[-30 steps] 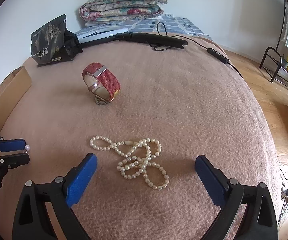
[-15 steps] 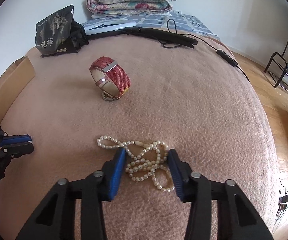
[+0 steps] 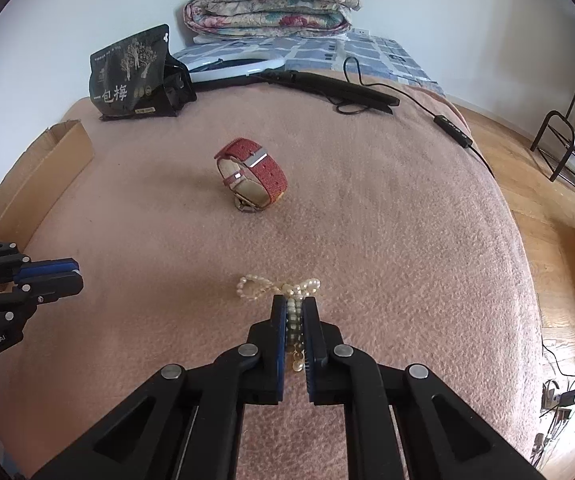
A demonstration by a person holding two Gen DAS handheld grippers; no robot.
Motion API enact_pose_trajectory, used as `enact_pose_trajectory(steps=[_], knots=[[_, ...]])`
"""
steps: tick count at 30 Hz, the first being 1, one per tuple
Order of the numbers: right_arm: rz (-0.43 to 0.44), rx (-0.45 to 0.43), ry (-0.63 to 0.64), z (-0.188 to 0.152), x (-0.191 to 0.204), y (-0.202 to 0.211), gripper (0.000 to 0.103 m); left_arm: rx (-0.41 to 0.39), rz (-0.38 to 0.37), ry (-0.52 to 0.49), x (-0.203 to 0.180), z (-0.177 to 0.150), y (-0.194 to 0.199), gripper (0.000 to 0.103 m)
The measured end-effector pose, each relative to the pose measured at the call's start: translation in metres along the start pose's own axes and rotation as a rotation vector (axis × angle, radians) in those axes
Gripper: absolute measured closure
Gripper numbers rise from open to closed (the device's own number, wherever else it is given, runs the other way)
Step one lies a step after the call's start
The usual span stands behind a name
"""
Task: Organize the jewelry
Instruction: 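Grasp loose white pearl with left tool while right tool grasps pearl necklace, then carry pearl to the box with left tool while right tool carries necklace there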
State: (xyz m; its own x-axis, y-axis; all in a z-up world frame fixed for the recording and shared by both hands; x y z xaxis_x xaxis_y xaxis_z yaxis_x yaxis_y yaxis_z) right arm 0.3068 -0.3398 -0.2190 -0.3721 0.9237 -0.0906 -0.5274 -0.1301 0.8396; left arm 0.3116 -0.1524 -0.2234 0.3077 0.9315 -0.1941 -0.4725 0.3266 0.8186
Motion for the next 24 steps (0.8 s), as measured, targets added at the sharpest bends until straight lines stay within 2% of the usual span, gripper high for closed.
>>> enact_pose_trajectory(steps=[16, 24], knots=[[-0.014, -0.159, -0.056, 0.026, 0.015, 0.085, 0.098, -0.107, -0.048, 0.041, 0.008, 0.008, 0.064, 0.097], [0.023, -0.233, -0.065, 0.046, 0.039, 0.112, 0.098, -0.151, -0.043, 0.068, 0.032, 0.006, 0.098, 0.097]])
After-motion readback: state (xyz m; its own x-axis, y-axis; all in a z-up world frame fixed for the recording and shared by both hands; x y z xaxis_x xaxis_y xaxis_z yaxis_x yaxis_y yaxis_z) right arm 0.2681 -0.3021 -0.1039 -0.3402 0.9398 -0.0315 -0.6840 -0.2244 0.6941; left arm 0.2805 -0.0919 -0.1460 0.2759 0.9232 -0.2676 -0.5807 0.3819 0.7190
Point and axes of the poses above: each gripper's, at about its wrist camera, not at the fingertips, and y roughly against the way its jaws point, x to its left, z to its top, the point moved 4 cm from there along -y, roughly the way its jaws point, and after that the axes turned 10 degrees about y, right-handed, at the moved point
